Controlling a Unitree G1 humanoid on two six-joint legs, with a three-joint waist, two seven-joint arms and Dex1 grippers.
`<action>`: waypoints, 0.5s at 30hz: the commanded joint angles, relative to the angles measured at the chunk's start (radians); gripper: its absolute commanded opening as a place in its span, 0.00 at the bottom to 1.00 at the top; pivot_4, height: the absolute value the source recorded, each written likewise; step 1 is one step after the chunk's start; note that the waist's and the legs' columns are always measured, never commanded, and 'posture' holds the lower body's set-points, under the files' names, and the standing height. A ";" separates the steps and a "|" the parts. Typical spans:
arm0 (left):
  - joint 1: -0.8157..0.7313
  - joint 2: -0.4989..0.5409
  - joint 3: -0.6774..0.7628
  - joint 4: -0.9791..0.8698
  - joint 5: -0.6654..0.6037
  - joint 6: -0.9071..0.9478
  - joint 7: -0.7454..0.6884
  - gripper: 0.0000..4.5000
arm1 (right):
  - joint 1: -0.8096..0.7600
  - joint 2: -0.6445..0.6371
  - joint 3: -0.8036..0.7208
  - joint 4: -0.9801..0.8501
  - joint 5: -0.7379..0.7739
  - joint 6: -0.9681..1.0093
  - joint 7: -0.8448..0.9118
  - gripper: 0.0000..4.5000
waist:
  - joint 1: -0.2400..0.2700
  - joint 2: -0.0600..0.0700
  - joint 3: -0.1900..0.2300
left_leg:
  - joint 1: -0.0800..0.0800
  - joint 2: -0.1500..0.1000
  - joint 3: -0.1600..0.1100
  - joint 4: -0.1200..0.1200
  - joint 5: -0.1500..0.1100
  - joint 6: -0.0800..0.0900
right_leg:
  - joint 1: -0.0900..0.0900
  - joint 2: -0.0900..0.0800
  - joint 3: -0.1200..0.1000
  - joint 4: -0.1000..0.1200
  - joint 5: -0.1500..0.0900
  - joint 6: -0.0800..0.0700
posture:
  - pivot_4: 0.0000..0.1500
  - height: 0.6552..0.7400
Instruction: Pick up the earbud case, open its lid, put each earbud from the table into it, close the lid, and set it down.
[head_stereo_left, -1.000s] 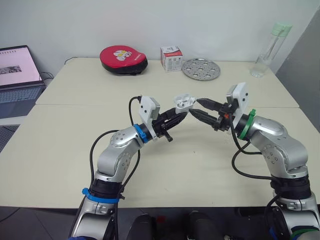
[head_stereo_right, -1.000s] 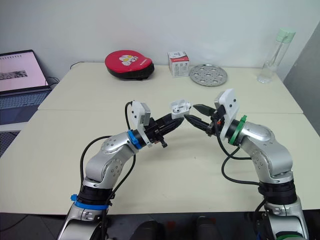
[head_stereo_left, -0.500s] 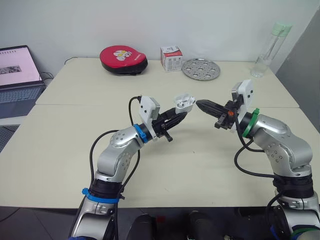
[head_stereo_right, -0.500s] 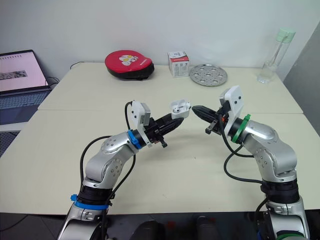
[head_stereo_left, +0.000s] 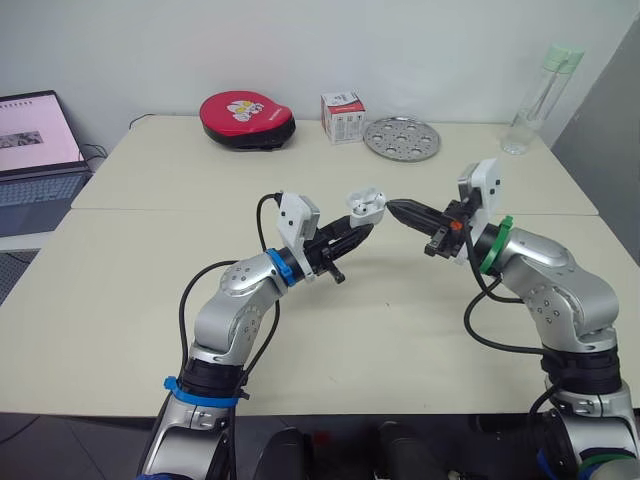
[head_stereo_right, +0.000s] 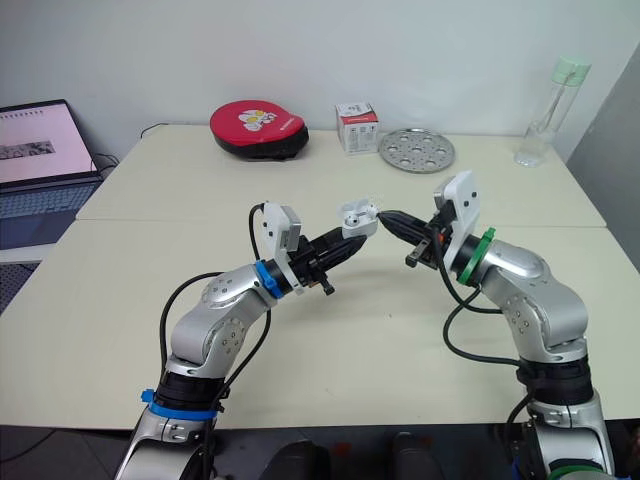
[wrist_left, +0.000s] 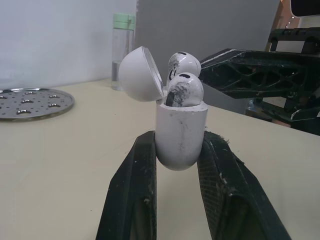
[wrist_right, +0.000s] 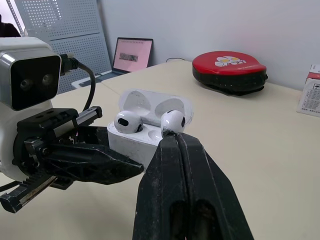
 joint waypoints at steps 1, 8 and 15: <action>-0.006 -0.003 -0.006 -0.049 -0.005 -0.012 -0.004 0.17 | -0.025 0.000 0.001 -0.033 0.017 -0.006 0.005 0.00 | 0.000 0.000 0.000 | 0.000 0.000 0.000 0.000 0.000 0.000 | 0.000 0.000 0.000 0.000 0.000 0.000 | 1.00 1.00; -0.010 -0.005 -0.009 -0.045 -0.006 -0.010 -0.002 0.17 | -0.028 0.001 0.002 -0.022 0.010 -0.011 -0.003 0.00 | 0.000 0.000 0.000 | 0.000 0.000 0.000 0.000 0.000 0.000 | 0.000 0.000 0.000 0.000 0.000 0.000 | 1.00 1.00; -0.009 -0.004 -0.010 -0.043 -0.005 -0.010 -0.001 0.17 | -0.022 -0.004 -0.006 -0.014 0.005 -0.015 -0.005 0.00 | 0.000 0.000 0.000 | 0.000 0.000 0.000 0.000 0.000 0.000 | 0.000 0.000 0.000 0.000 0.000 0.000 | 1.00 1.00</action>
